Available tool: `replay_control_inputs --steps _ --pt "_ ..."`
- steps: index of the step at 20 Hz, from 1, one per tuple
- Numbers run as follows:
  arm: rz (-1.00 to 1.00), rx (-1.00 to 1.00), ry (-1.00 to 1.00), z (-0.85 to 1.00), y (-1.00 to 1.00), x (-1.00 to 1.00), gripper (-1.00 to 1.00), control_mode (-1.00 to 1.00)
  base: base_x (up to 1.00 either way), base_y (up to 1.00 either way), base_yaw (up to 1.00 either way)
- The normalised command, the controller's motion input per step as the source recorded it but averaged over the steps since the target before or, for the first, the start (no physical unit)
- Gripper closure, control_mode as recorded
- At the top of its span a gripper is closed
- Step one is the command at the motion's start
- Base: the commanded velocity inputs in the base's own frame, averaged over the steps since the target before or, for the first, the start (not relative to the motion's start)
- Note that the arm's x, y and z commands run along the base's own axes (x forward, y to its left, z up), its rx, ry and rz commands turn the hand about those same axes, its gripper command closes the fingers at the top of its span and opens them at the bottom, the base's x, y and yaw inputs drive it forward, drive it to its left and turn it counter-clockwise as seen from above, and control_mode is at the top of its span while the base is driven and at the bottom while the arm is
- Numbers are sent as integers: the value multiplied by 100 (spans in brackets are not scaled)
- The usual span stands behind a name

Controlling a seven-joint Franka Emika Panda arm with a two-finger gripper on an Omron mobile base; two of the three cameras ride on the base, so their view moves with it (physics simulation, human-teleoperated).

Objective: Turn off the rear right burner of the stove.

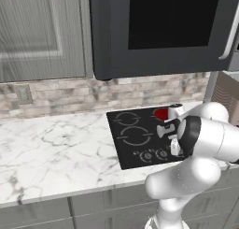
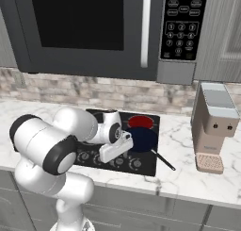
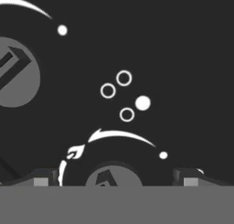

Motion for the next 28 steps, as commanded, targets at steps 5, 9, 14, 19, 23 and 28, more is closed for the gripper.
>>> replay_control_inputs --steps 5,9,14,19,23,28 --pt "0 0 1 -7 0 0 -100 -100 0 0 0" --pt "0 0 0 -5 -3 0 -100 -100 0 0 0" --pt "0 0 0 -1 -4 0 100 -100 0 0 0" --pt "-4 0 0 -8 -2 -16 100 -100 0 0 0" --pt "-7 0 0 -10 0 -13 100 -100 0 0 0" --pt "-8 1 0 -7 0 -4 100 -100 0 0 0"
